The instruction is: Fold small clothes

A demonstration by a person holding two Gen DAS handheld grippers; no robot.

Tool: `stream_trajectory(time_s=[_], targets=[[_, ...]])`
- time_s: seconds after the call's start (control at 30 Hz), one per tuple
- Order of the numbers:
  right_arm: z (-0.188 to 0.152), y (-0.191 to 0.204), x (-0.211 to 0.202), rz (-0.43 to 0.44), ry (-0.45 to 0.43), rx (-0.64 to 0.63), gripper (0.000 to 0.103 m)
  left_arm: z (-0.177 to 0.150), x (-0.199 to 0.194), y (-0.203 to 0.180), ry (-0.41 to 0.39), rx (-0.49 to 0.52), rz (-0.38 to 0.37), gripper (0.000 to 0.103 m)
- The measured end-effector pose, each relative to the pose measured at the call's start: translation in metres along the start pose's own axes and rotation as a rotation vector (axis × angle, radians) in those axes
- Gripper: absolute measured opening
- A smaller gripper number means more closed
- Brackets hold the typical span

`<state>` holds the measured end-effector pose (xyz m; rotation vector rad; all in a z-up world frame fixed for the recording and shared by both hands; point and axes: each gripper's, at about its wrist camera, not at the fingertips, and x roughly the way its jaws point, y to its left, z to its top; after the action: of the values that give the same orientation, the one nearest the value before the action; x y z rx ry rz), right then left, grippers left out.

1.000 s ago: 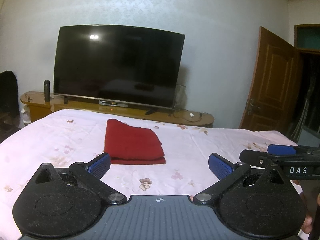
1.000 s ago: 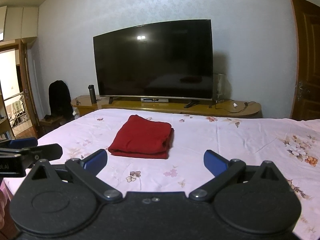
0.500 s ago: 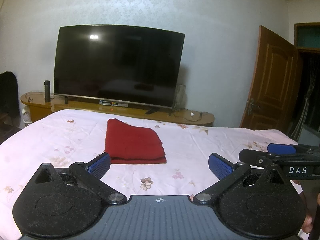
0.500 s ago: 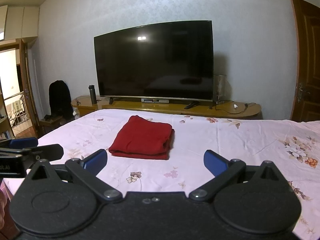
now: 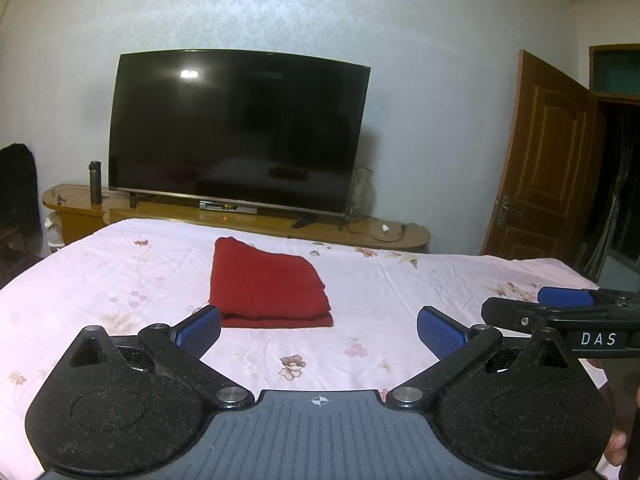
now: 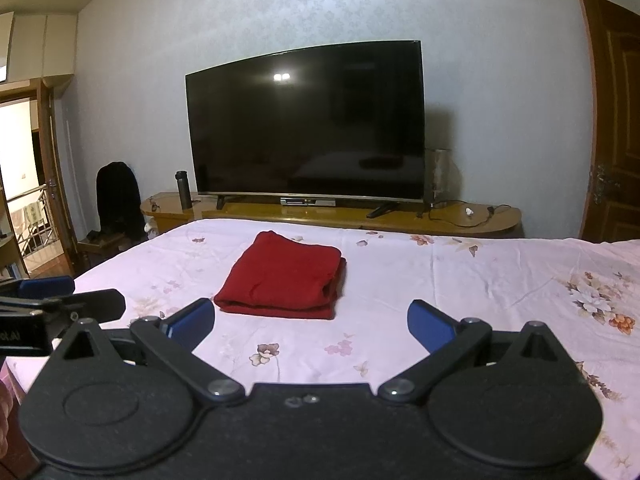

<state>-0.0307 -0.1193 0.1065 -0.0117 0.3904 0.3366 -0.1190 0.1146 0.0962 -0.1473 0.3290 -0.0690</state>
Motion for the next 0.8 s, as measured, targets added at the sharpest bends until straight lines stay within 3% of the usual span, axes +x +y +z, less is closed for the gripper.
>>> stream_trajectory(time_s=[0.8], targets=[[-0.0011,-0.0027,0.0005,0.009,-0.003,0.002,0.102,0.0000,0.0010,0.0026,-0.034,0.004,0.058,0.103]])
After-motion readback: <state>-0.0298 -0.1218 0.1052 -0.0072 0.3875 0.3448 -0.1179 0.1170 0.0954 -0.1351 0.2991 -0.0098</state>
